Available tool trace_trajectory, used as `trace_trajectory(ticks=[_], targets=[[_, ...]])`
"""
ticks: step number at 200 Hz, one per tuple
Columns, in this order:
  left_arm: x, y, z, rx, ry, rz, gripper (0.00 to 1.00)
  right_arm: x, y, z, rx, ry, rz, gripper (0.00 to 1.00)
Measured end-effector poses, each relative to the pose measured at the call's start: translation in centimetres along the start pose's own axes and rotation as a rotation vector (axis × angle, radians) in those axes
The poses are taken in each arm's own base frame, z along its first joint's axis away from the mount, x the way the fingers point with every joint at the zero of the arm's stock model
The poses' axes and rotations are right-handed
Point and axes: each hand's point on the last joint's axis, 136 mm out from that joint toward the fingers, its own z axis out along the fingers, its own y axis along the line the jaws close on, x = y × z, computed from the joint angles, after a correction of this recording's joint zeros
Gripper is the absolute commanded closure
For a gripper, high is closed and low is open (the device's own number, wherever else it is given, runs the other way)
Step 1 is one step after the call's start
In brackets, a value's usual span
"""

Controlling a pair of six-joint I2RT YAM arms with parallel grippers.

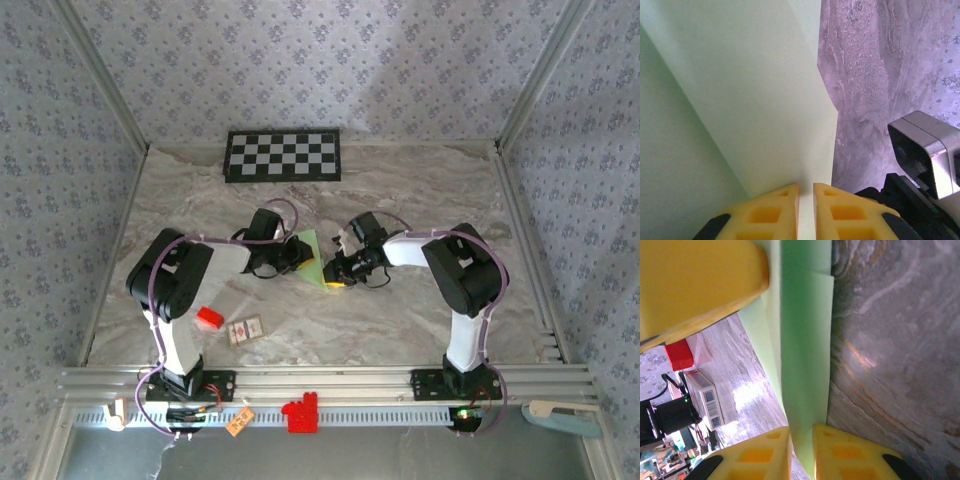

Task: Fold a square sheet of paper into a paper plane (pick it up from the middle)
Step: Fourth fold the wing at the center of the table.

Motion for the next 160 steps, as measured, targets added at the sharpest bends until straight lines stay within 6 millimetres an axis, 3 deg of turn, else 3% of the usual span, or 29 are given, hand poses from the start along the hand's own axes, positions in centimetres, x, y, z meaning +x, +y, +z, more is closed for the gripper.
trace_trajectory(ticks=[76, 160], targets=[[0.04, 0.14, 0.07, -0.003, 0.002, -0.003, 0.84, 0.45, -0.48, -0.06, 0.026, 0.014, 0.019, 0.87], [0.01, 0.12, 0.11, -0.003, 0.003, -0.003, 0.83, 0.45, -0.66, -0.02, 0.043, 0.017, 0.021, 0.87]])
